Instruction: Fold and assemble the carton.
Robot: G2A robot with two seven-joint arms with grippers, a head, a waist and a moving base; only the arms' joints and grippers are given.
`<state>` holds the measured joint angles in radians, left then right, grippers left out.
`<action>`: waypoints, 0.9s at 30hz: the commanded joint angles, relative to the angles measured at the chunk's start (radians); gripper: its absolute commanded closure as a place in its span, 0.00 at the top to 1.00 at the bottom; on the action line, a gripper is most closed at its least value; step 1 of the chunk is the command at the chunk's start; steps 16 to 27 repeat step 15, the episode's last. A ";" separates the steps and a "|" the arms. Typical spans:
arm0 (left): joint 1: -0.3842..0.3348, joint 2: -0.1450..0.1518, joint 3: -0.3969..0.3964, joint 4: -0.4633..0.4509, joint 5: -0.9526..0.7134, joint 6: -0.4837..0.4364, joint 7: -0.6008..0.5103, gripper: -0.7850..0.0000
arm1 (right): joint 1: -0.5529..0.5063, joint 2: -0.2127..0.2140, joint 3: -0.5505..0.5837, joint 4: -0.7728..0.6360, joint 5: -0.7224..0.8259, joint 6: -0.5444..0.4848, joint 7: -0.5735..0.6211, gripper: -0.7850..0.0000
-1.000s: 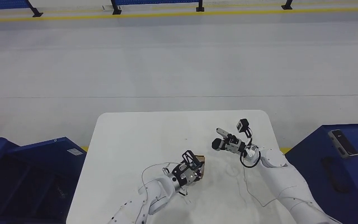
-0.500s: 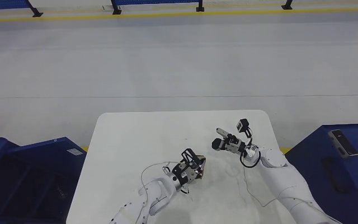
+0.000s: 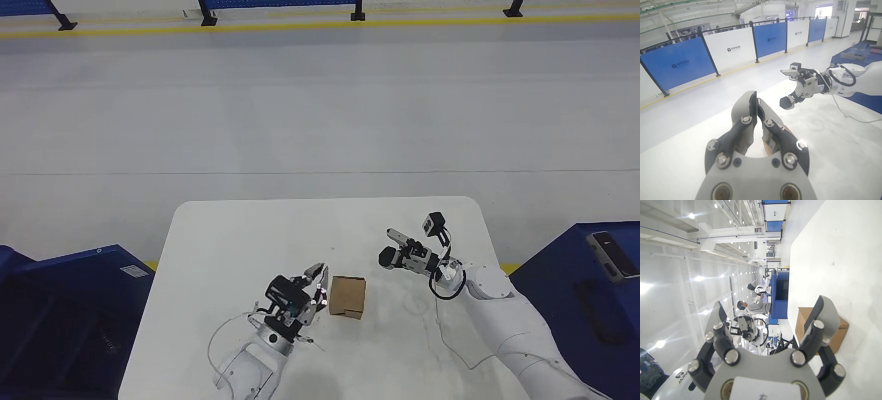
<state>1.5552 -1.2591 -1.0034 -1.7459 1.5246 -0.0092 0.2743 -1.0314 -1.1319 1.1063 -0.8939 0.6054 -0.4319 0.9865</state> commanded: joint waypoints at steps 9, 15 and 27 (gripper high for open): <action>-0.001 0.000 0.001 0.000 0.000 -0.001 -0.002 0.78 | 0.000 0.000 0.000 0.000 0.000 0.000 0.000 1.00; -0.001 0.000 0.001 0.000 0.000 -0.001 -0.002 0.98 | 0.000 0.000 0.000 0.000 0.000 0.000 0.000 1.00; -0.001 0.000 0.001 0.000 0.000 -0.001 -0.002 0.98 | 0.000 0.000 0.000 0.000 0.000 0.000 0.000 1.00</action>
